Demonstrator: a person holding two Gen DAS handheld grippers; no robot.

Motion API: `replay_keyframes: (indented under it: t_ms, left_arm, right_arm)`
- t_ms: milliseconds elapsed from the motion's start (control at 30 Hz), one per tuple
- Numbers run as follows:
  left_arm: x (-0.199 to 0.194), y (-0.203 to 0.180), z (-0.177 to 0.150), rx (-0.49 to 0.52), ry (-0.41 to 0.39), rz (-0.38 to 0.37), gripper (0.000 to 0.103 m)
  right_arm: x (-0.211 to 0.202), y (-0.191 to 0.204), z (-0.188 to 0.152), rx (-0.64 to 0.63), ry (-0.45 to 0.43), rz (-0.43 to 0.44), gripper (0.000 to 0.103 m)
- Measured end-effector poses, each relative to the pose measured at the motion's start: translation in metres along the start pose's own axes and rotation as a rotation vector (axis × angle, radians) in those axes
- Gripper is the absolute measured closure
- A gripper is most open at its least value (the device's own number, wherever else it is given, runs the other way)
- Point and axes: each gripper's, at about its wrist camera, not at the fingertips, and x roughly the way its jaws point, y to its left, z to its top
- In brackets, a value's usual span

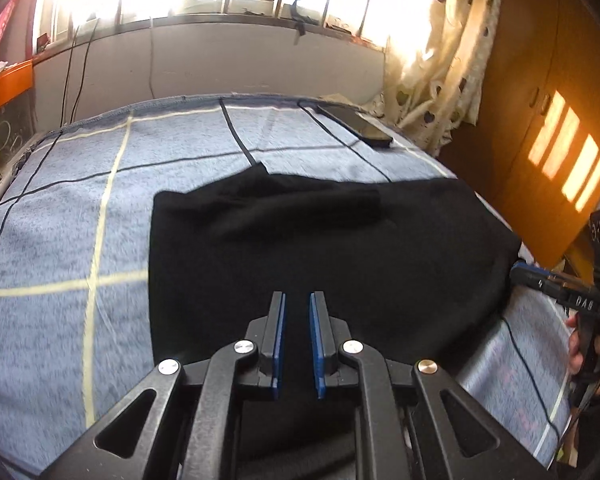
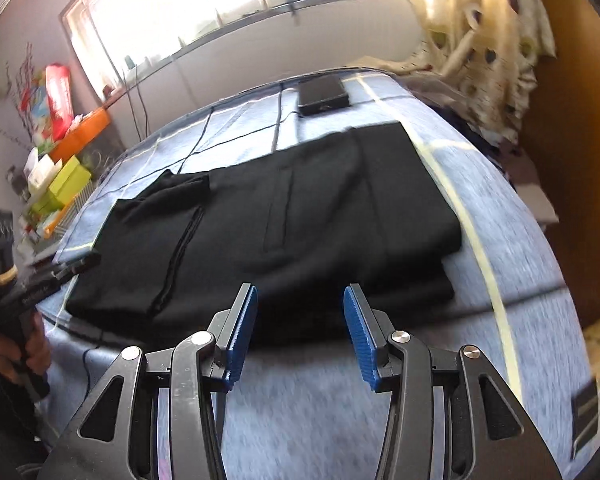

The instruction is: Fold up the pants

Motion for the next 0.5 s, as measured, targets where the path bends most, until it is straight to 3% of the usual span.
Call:
replay_keyframes:
  t_ms: [133, 500]
  left_arm:
    - [0.004, -0.002, -0.013, 0.000, 0.039, 0.007, 0.089]
    - [0.001, 0.004, -0.020, -0.044, 0.027, -0.020, 0.089]
  right_arm:
    - [-0.013, -0.013, -0.008, 0.081, -0.013, -0.038, 0.052]
    - [-0.005, -0.060, -0.002, 0.381, -0.068, 0.081, 0.050]
